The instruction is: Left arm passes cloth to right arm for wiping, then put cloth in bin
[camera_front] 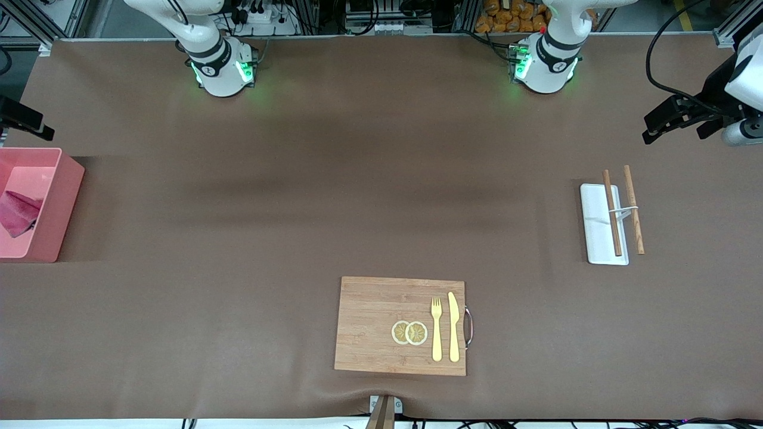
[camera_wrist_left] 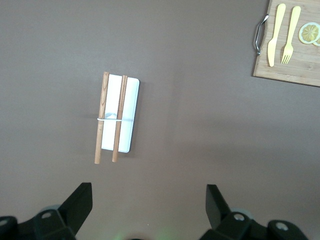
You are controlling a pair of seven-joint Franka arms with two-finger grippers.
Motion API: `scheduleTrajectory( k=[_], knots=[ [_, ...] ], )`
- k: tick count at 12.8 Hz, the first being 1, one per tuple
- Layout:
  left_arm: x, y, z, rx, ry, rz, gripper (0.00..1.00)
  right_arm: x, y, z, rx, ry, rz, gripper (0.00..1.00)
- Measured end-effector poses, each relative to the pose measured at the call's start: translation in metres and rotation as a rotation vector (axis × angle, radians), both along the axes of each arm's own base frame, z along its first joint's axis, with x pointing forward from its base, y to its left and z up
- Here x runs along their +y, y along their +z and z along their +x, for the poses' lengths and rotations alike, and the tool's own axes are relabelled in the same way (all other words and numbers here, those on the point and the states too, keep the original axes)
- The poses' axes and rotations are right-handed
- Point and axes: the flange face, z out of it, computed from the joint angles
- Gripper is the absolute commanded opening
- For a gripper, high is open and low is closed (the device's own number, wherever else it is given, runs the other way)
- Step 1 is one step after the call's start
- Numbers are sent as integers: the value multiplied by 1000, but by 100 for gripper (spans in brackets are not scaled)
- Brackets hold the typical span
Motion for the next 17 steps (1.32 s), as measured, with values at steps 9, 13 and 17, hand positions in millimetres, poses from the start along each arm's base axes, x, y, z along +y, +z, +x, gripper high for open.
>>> scheduleTrajectory(
  k=[9, 13, 17],
  knots=[
    [4, -3, 0, 5, 7, 0, 100, 21, 4, 15, -108, 30, -15, 100],
    [5, -3, 0, 5, 9, 0, 100, 21, 3, 15, -105, 21, -16, 100],
    [5, -3, 0, 2, 10, 0, 100, 20, 1, 15, -98, 20, -17, 100]
  ],
)
